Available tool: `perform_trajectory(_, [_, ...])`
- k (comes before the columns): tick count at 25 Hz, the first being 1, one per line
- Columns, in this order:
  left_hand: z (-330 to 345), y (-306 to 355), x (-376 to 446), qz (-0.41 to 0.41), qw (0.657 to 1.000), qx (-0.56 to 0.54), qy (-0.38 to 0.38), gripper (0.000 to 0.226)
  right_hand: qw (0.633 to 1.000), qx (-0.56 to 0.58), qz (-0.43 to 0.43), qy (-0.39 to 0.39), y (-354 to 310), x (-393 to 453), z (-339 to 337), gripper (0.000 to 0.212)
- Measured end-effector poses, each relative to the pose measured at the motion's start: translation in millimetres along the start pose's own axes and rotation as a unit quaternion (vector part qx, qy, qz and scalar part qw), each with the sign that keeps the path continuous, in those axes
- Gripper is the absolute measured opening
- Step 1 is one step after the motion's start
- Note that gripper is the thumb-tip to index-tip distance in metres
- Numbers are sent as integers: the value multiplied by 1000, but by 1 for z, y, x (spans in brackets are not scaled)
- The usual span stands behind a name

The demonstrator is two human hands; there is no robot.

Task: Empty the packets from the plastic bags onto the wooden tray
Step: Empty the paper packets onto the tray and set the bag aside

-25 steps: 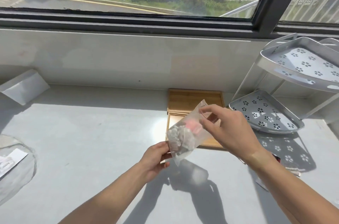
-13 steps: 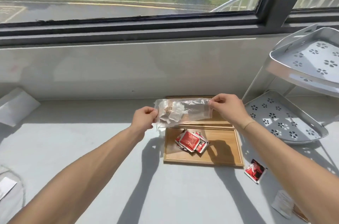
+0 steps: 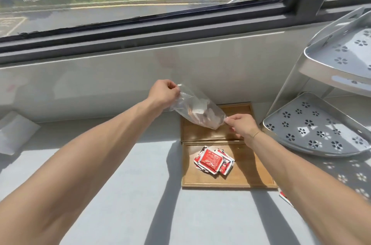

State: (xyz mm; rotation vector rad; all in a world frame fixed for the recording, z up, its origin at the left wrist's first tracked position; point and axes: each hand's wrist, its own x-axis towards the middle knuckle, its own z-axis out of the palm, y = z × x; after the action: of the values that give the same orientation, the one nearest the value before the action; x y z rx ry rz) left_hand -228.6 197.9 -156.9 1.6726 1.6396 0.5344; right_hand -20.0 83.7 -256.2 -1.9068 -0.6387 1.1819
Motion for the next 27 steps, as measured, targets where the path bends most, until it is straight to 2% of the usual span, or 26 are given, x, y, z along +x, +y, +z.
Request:
perform_trajectory(8, [-11, 38, 5, 71, 993, 94, 4, 16, 994, 85, 57, -34, -4, -8, 12, 7])
perform_trajectory(14, [-19, 54, -5, 127, 988, 87, 20, 15, 990, 119, 55, -56, -10, -15, 19, 10])
perform_trajectory(22, [-28, 53, -8, 130, 984, 115, 28, 16, 989, 131, 42, -44, -12, -18, 17, 9])
perform_trajectory(24, [-31, 50, -12, 131, 984, 113, 36, 17, 985, 161, 50, -44, -13, -21, 12, 8])
perform_trajectory(27, [-37, 39, -24, 124, 986, 102, 37, 13, 962, 246, 70, -91, -13, -32, 1, 17])
